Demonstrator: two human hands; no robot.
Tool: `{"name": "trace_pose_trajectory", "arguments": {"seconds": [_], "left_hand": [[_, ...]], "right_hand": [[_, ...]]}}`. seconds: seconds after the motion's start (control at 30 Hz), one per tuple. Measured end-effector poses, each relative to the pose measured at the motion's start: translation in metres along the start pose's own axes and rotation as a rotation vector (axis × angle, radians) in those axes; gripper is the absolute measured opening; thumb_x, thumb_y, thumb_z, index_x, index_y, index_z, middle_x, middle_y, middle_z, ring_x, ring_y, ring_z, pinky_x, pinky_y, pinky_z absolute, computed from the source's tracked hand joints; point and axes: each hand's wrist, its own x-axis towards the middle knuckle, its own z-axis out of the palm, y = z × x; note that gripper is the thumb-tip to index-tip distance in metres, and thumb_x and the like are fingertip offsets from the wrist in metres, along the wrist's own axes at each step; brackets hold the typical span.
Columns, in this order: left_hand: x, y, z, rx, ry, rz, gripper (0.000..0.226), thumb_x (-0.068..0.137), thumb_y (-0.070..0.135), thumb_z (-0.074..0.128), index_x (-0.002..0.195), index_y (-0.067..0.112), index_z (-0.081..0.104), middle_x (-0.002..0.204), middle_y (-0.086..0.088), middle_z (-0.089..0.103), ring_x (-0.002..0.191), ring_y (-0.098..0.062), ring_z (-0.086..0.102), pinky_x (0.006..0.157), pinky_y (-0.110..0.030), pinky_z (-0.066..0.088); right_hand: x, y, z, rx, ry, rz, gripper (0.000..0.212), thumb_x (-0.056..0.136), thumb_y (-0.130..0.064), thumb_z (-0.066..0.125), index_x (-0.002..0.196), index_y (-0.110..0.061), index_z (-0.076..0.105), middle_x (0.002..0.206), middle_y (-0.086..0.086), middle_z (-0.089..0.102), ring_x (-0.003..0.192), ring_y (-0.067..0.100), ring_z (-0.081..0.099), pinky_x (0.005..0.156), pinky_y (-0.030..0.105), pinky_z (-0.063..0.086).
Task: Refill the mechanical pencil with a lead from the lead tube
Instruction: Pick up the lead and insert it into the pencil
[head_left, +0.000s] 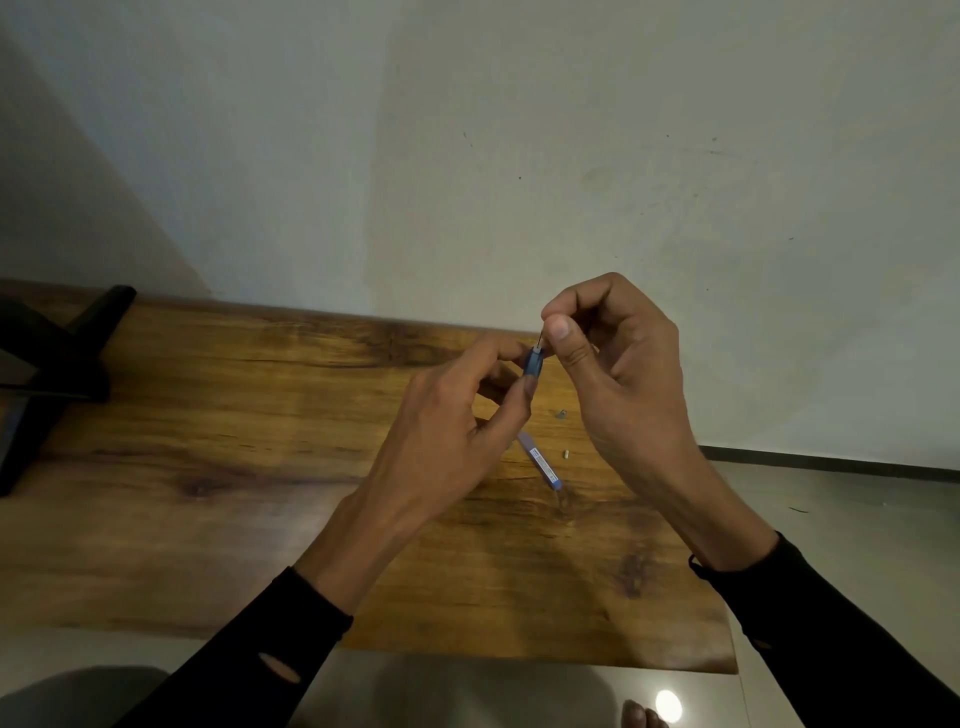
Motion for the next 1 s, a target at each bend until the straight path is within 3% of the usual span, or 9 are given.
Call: {"name": "trace_pose_trajectory", "arguments": {"seconds": [0.13, 0.37, 0.43, 0.5, 0.57, 0.63, 0.7, 0.87, 1.0], "left_hand": [[0.000, -0.002, 0.002, -0.006, 0.005, 0.000, 0.014, 0.104, 0.031, 0.060, 0.117, 0.029, 0.061, 0.091, 0.009, 0.076, 0.091, -0.006, 0.075, 0.057, -0.010, 0.053], [0.000, -0.001, 0.001, 0.000, 0.040, -0.021, 0.015, 0.105, 0.032, 0.060, 0.120, 0.029, 0.064, 0.091, 0.010, 0.076, 0.092, -0.006, 0.076, 0.059, -0.021, 0.060], [0.000, -0.001, 0.000, 0.007, 0.049, -0.034, 0.016, 0.106, 0.033, 0.061, 0.119, 0.026, 0.065, 0.092, 0.010, 0.076, 0.093, -0.007, 0.076, 0.057, -0.022, 0.059], [-0.001, -0.001, -0.001, 0.019, 0.051, -0.041, 0.017, 0.106, 0.034, 0.061, 0.119, 0.024, 0.067, 0.093, 0.011, 0.076, 0.094, -0.004, 0.075, 0.060, -0.016, 0.057], [-0.001, -0.002, -0.001, 0.031, 0.045, -0.048, 0.019, 0.106, 0.035, 0.060, 0.120, 0.023, 0.067, 0.093, 0.011, 0.076, 0.094, -0.003, 0.075, 0.065, -0.015, 0.058], [-0.001, -0.003, -0.001, 0.033, 0.050, -0.054, 0.019, 0.107, 0.034, 0.061, 0.120, 0.022, 0.067, 0.093, 0.009, 0.076, 0.093, -0.006, 0.076, 0.066, -0.024, 0.063], [0.000, -0.002, 0.000, 0.025, 0.059, -0.045, 0.016, 0.107, 0.032, 0.062, 0.118, 0.021, 0.067, 0.091, 0.007, 0.076, 0.091, -0.006, 0.077, 0.066, -0.027, 0.064], [0.001, 0.000, 0.002, 0.020, 0.049, -0.020, 0.014, 0.106, 0.031, 0.062, 0.117, 0.022, 0.066, 0.091, 0.008, 0.078, 0.094, -0.002, 0.076, 0.064, -0.008, 0.052], [0.000, -0.002, 0.002, 0.016, 0.049, -0.020, 0.015, 0.106, 0.030, 0.062, 0.116, 0.020, 0.067, 0.091, 0.009, 0.077, 0.092, -0.001, 0.075, 0.067, -0.003, 0.047]], "right_hand": [[0.000, 0.002, -0.002, -0.004, 0.008, -0.003, 0.006, 0.106, -0.001, 0.061, 0.102, -0.005, 0.064, 0.092, 0.005, 0.065, 0.087, 0.030, 0.068, 0.079, 0.025, 0.058], [0.004, 0.010, -0.011, -0.016, 0.036, -0.018, 0.005, 0.104, -0.007, 0.065, 0.103, -0.012, 0.065, 0.092, 0.001, 0.067, 0.083, 0.025, 0.070, 0.073, 0.025, 0.059], [0.009, 0.021, -0.029, -0.178, -0.022, 0.037, 0.008, 0.102, -0.011, 0.069, 0.100, -0.018, 0.067, 0.089, -0.007, 0.068, 0.075, 0.015, 0.067, 0.065, 0.027, 0.058], [0.009, 0.040, -0.050, -0.523, -0.206, 0.130, 0.016, 0.099, -0.010, 0.072, 0.094, -0.024, 0.068, 0.087, -0.012, 0.069, 0.071, 0.007, 0.066, 0.066, 0.030, 0.057], [0.002, 0.058, -0.058, -0.796, -0.437, 0.229, 0.018, 0.096, -0.009, 0.074, 0.091, -0.026, 0.070, 0.089, -0.011, 0.072, 0.077, 0.011, 0.067, 0.072, 0.042, 0.060], [-0.013, 0.072, -0.054, -0.925, -0.572, 0.254, 0.014, 0.095, -0.011, 0.075, 0.091, -0.025, 0.072, 0.093, -0.007, 0.074, 0.083, 0.017, 0.068, 0.075, 0.043, 0.059], [-0.025, 0.082, -0.045, -1.019, -0.594, 0.226, 0.012, 0.095, -0.016, 0.074, 0.090, -0.026, 0.071, 0.094, -0.006, 0.072, 0.083, 0.018, 0.065, 0.068, 0.036, 0.052], [-0.039, 0.089, -0.031, -1.168, -0.550, 0.162, 0.024, 0.098, -0.023, 0.071, 0.083, -0.028, 0.053, 0.087, -0.006, 0.060, 0.075, 0.017, 0.057, 0.066, 0.032, 0.040], [-0.041, 0.085, -0.025, -1.279, -0.562, 0.127, 0.031, 0.099, -0.025, 0.071, 0.086, -0.027, 0.043, 0.087, -0.005, 0.054, 0.070, 0.017, 0.047, 0.062, 0.031, 0.030]]}}
